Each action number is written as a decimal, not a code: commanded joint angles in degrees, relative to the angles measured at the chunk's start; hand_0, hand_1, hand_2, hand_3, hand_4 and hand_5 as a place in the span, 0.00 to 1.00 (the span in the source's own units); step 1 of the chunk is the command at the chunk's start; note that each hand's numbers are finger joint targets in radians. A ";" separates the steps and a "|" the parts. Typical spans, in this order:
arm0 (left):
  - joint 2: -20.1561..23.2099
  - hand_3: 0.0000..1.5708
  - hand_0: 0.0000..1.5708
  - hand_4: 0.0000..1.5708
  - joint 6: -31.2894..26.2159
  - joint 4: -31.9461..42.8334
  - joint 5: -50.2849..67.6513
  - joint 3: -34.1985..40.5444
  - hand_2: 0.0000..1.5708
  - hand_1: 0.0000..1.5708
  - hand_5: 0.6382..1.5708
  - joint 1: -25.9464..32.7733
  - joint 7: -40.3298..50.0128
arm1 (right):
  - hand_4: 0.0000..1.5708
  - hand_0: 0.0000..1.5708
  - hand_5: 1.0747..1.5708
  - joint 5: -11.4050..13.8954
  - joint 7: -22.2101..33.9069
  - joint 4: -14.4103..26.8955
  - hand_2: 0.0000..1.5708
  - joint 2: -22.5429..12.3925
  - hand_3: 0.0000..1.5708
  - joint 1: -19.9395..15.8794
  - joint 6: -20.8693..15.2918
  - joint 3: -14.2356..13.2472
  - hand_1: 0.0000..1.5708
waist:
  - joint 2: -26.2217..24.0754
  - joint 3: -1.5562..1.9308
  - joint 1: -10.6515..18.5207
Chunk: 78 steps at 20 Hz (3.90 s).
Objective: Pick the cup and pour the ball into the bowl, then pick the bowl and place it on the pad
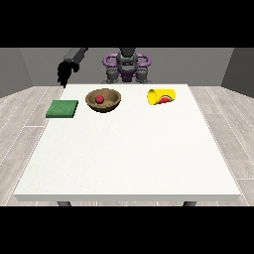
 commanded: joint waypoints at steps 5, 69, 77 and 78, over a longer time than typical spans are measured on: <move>11.16 0.00 0.00 0.67 -18.82 -0.92 17.84 12.14 0.00 0.00 0.99 0.10 -1.17 | 0.47 0.00 0.99 1.09 -5.36 3.79 0.00 4.26 0.00 -0.86 -3.34 0.36 0.00 | 5.32 0.42 2.75; 28.96 0.00 0.00 0.77 -29.40 4.55 28.62 25.33 0.00 0.00 0.97 19.51 -12.76 | 0.68 1.00 0.99 10.06 14.66 14.84 1.00 -22.28 0.43 -18.20 -10.47 5.57 1.00 | 9.69 0.37 -7.00; 31.92 0.00 0.00 0.77 -32.39 5.83 30.68 25.39 0.00 0.00 0.98 19.02 -14.08 | 0.70 1.00 0.99 9.17 10.41 19.52 1.00 -24.59 0.34 -17.97 -7.21 2.20 1.00 | 13.70 0.41 -5.37; 34.18 0.00 0.00 0.77 -32.47 5.07 31.71 26.68 0.00 0.00 0.98 16.63 -14.28 | 0.71 1.00 0.99 8.86 7.13 21.94 1.00 -27.10 0.24 -18.55 -6.29 0.37 1.00 | 17.35 0.43 -4.88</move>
